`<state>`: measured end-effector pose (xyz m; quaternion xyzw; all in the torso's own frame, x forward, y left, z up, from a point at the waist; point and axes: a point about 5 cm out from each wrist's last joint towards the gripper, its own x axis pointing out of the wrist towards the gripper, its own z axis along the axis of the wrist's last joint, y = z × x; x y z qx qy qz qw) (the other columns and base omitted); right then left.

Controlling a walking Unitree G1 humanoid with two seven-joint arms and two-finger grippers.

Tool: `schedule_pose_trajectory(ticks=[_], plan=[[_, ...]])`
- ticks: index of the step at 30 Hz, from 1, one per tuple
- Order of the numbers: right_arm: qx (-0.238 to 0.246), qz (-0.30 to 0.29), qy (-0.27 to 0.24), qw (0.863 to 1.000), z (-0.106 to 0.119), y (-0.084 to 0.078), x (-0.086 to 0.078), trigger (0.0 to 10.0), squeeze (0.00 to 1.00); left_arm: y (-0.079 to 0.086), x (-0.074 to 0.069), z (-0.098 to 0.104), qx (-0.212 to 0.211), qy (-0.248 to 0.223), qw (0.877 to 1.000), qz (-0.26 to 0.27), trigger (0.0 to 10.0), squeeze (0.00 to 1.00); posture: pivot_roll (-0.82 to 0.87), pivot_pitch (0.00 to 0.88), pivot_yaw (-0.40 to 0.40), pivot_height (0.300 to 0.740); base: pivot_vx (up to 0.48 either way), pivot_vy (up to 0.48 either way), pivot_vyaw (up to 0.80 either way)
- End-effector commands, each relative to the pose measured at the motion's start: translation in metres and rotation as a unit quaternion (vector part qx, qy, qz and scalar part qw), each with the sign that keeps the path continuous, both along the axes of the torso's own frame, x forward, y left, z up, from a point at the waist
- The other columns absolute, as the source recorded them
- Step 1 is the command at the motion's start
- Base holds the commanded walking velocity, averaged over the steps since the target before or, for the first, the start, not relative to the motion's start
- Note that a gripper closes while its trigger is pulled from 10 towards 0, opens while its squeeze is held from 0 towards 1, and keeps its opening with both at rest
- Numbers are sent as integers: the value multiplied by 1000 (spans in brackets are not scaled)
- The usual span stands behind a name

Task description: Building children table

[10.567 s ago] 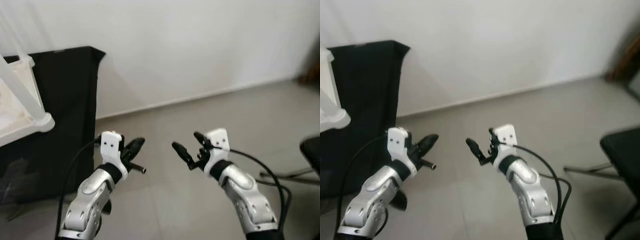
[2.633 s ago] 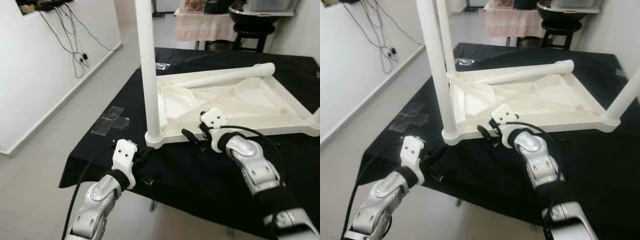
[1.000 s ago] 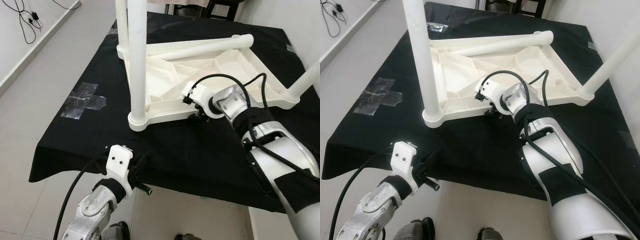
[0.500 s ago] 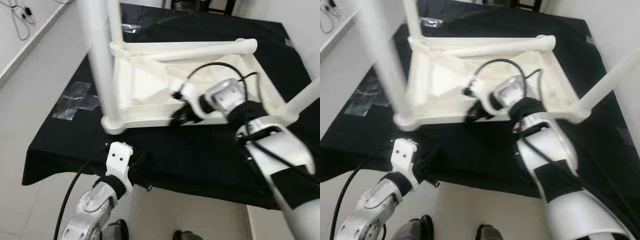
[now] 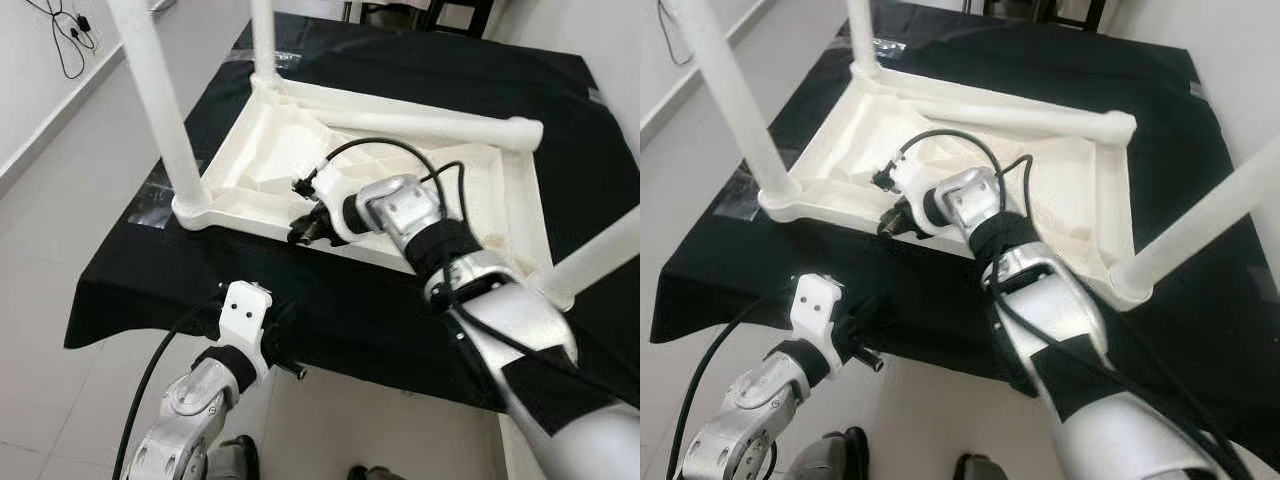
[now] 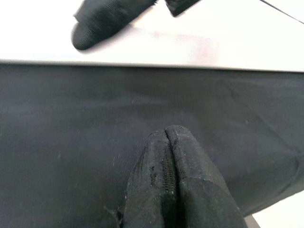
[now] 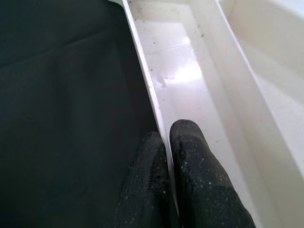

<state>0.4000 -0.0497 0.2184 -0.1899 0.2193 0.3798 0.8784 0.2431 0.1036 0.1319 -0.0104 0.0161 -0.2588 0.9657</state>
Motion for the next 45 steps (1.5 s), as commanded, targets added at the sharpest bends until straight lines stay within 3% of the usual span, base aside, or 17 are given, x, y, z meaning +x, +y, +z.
schedule_pose_trajectory(ticks=[1,4,5,6,7,9,10,11,13,16,20,21,22,29,34,41,45], plan=[[27,-136,-36,990,2,-17,10,0,0,1,0,-6,11,7,1000,-3,10000,0,48,146,-57,740,0,0,0],[40,-164,-35,985,1,-17,10,0,0,1,1,-6,12,7,1000,-3,10000,0,48,146,-57,740,0,0,0],[57,-189,-70,978,3,-15,12,1412,0,1,1,-6,13,6,1000,-3,10000,0,49,143,-54,740,0,0,0],[72,-206,-102,970,5,-12,13,4784,0,1,1,-7,13,7,1000,-3,10000,0,49,142,-53,740,0,0,0],[101,-216,-126,963,8,-6,12,10000,0,2,1,-7,14,6,1000,-3,10000,0,50,141,-52,740,0,0,0],[119,-219,-139,958,11,-2,12,10000,0,2,2,-7,15,6,1000,-4,10000,0,50,141,-52,740,0,0,0],[162,-213,-153,951,17,6,10,10000,173,2,2,-8,17,6,1000,-5,10000,0,48,139,-48,740,0,0,0],[181,-207,-162,948,21,10,9,10000,933,2,2,-8,17,6,1000,-5,10000,0,47,139,-48,740,0,0,0],[204,-191,-164,946,25,16,7,10000,1000,2,2,-8,18,6,1000,-5,10000,0,46,137,-47,740,0,0,0],[248,-153,-170,941,30,28,1,10000,1000,3,3,-8,20,5,1000,-6,10000,0,44,137,-42,740,0,0,0],[264,-122,-179,940,30,32,-6,10000,980,3,4,-8,24,4,1000,-8,10000,0,42,134,-40,740,0,0,0],[285,-99,-173,937,28,34,-12,10000,196,3,5,-8,25,2,1000,-6,10000,0,40,134,-38,740,0,0,0],[301,-79,-165,936,25,35,-17,10000,0,5,5,-8,24,0,1000,-1,10000,0,36,132,-36,740,0,0,0],[330,-53,-159,929,0,23,-42,10000,0,20,14,-8,23,0,998,62,10000,0,25,129,-32,740,0,0,0],[359,-79,-154,917,-22,-13,-61,10000,0,62,26,-18,59,30,980,190,10000,0,14,122,-23,740,0,480,0],[368,-81,-151,914,-31,-38,-76,10000,0,79,25,-18,59,32,971,231,10000,0,15,118,-17,740,0,480,0],[385,-27,-129,914,-39,-65,-106,10000,0,84,22,-16,60,21,969,239,10000,0,10,115,-8,740,0,360,0]])
